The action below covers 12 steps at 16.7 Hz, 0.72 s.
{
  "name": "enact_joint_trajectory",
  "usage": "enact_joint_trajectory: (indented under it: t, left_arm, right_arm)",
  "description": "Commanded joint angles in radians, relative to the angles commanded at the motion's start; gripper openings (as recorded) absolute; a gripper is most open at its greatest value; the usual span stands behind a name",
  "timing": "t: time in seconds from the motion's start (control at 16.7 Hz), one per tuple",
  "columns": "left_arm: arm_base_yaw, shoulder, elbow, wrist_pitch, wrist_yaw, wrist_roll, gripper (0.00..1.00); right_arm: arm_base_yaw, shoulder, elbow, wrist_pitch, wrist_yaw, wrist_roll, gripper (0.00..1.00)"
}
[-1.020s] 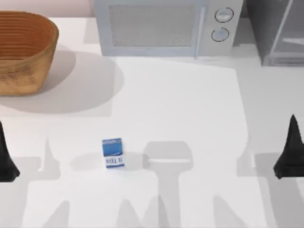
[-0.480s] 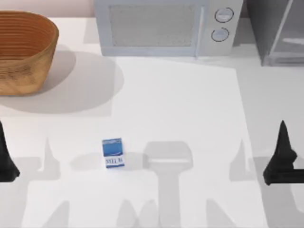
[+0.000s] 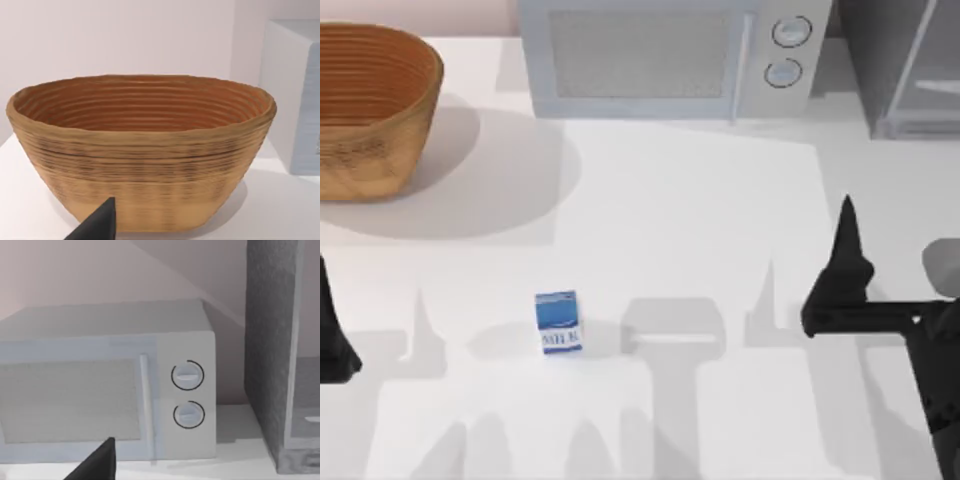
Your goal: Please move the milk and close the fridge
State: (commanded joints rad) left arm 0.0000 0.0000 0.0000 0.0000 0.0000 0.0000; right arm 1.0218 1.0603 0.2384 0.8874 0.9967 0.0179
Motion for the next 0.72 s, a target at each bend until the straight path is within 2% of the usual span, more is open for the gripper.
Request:
enact_joint_trajectory:
  t: [0.54, 0.72]
  left_arm:
    - [0.0, 0.0, 0.0, 0.0, 0.0, 0.0, 1.0]
    - [0.0, 0.0, 0.0, 0.0, 0.0, 0.0, 1.0]
  right_arm:
    - [0.19, 0.966, 0.514, 0.338, 0.142, 0.001, 1.0]
    - [0.233, 1.209, 0.664, 0.427, 0.169, 0.004, 1.0]
